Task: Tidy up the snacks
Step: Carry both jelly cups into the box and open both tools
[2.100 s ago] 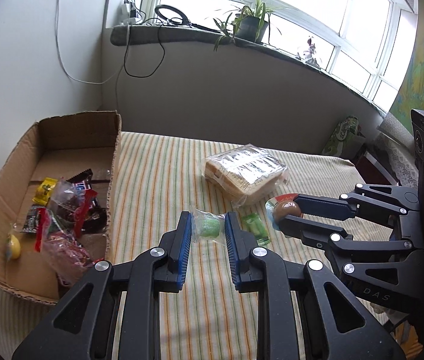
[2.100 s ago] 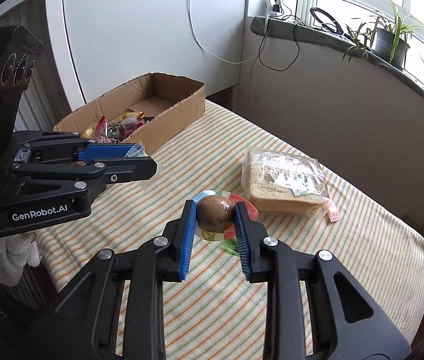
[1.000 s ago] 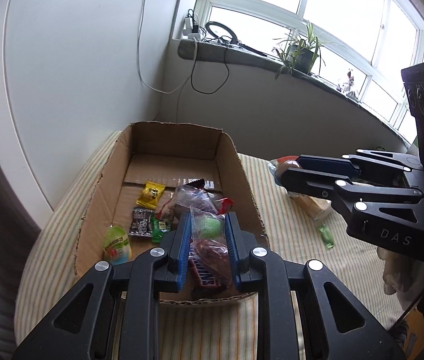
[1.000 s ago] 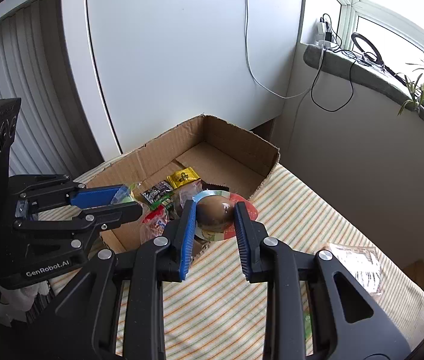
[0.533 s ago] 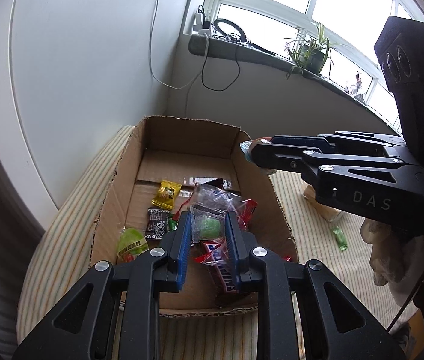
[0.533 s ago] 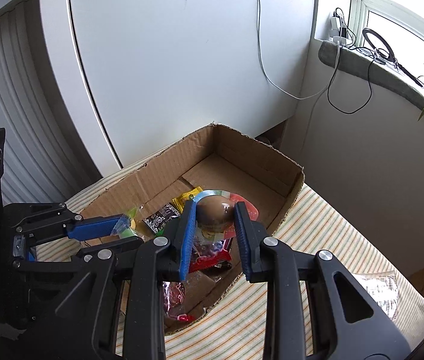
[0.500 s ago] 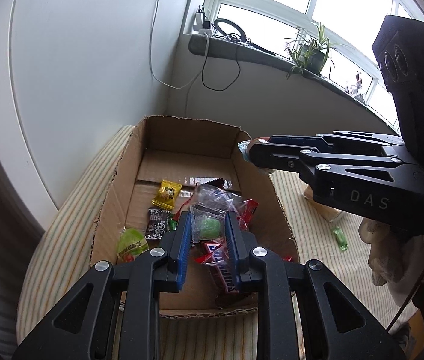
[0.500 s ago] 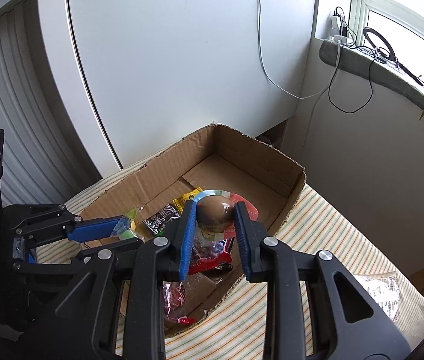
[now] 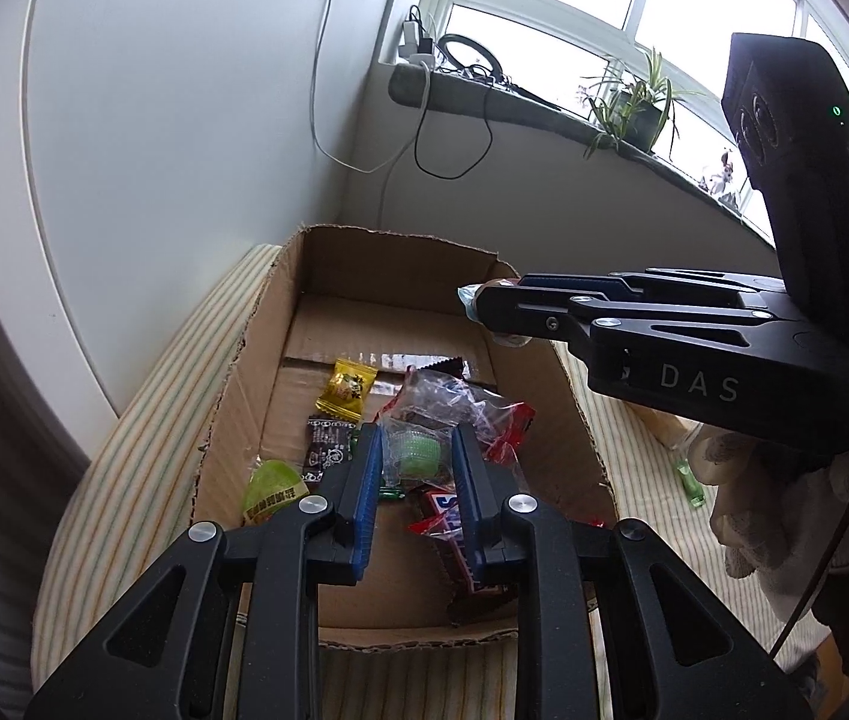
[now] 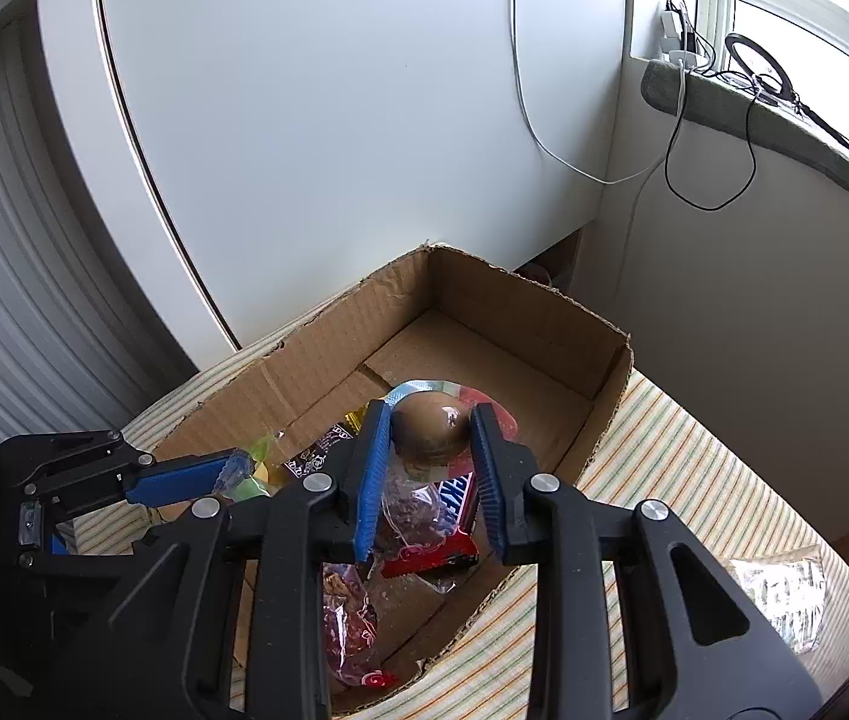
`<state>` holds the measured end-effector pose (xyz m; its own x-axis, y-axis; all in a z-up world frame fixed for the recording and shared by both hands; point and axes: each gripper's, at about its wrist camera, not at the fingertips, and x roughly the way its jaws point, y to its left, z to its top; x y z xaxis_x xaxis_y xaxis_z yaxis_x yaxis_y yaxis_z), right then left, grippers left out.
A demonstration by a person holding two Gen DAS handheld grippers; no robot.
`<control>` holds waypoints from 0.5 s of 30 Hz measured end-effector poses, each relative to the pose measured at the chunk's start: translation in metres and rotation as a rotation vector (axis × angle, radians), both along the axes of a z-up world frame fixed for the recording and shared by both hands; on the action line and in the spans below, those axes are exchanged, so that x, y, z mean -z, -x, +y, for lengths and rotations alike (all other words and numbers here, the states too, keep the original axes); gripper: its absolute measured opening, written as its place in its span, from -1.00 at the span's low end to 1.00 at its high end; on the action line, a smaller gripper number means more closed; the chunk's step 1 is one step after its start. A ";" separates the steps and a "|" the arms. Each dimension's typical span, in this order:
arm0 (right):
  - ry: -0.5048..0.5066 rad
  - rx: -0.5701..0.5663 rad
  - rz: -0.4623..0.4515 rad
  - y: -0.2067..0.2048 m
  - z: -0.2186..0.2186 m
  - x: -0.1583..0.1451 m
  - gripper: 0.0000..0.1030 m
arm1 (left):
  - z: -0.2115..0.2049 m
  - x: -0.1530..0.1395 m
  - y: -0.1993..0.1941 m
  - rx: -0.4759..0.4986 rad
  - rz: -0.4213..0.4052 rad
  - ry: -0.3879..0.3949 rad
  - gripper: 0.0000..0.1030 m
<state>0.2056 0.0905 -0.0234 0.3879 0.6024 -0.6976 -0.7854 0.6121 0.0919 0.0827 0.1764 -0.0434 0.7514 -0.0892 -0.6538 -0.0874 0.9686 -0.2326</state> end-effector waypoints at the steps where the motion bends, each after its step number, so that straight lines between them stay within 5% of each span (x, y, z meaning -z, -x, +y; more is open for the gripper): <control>1: -0.001 0.004 -0.001 0.000 0.000 -0.001 -0.31 | 0.000 0.000 0.000 -0.001 0.001 0.001 -0.56; 3: -0.010 0.021 -0.011 0.000 -0.004 -0.003 0.23 | 0.000 -0.001 0.000 -0.004 0.004 0.002 -0.34; 6: -0.025 0.045 -0.025 -0.001 -0.009 -0.007 0.58 | -0.003 -0.002 0.000 -0.002 -0.002 -0.005 -0.14; 15: -0.030 0.074 -0.027 -0.002 -0.020 -0.013 0.66 | -0.006 -0.007 0.001 -0.008 -0.005 -0.014 0.07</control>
